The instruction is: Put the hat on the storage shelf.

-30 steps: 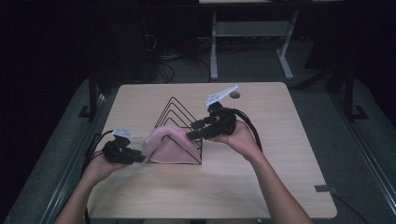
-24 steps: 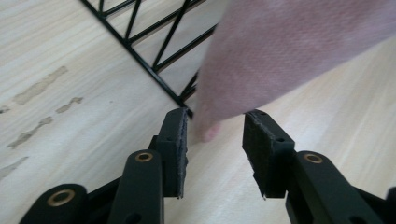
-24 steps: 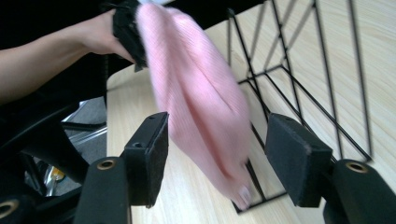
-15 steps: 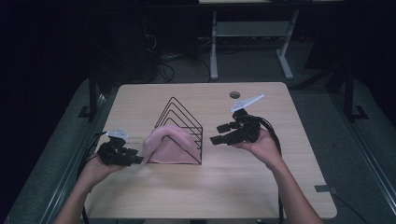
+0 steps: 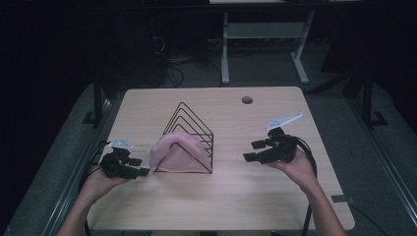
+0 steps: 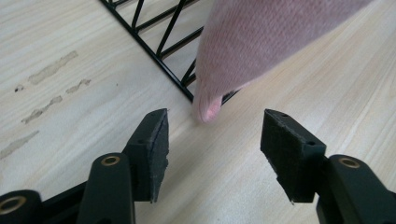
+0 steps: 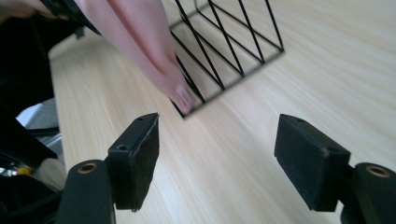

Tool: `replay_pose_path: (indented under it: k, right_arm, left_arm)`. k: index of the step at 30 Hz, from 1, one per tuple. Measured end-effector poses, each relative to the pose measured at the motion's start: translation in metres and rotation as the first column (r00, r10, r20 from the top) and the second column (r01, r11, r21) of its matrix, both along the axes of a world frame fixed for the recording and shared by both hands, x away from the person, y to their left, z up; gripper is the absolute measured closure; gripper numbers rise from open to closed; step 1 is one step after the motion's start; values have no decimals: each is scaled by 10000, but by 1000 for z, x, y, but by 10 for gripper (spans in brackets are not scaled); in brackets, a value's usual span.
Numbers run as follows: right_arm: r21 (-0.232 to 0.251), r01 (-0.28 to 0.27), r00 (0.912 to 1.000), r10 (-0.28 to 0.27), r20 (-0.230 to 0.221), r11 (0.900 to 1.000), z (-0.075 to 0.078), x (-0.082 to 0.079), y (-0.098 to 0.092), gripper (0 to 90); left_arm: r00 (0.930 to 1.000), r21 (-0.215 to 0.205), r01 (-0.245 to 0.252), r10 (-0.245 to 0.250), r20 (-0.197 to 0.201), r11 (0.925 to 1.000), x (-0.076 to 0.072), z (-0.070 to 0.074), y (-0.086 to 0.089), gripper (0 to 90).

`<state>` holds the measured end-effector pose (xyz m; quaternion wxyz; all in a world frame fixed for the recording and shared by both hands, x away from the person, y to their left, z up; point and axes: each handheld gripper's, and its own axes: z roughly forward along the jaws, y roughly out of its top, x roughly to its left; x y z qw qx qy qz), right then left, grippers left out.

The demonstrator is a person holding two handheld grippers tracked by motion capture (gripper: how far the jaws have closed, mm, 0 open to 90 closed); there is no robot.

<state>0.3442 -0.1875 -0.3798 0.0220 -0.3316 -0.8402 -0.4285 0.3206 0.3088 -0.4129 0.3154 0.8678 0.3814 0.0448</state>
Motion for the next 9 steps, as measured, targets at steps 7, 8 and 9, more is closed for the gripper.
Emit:
replay_pose_path:
  k: [7,8,9]
  right_arm:
    - [-271,707,9975,-708,-45,9971,-21,-29,-35,285]
    - [-271,707,9975,-708,-45,9971,-21,-29,-35,285]
    - [-284,740,9973,-741,-20,9969,-22,-32,-37,284]
  left_arm:
    - [9997,-30,-226,227,78,9997,-8,-6,4,347]
    - [9996,-46,-261,262,140,9996,-10,-7,4,347]
    - [9995,6,-250,250,195,9997,-12,-7,4,345]
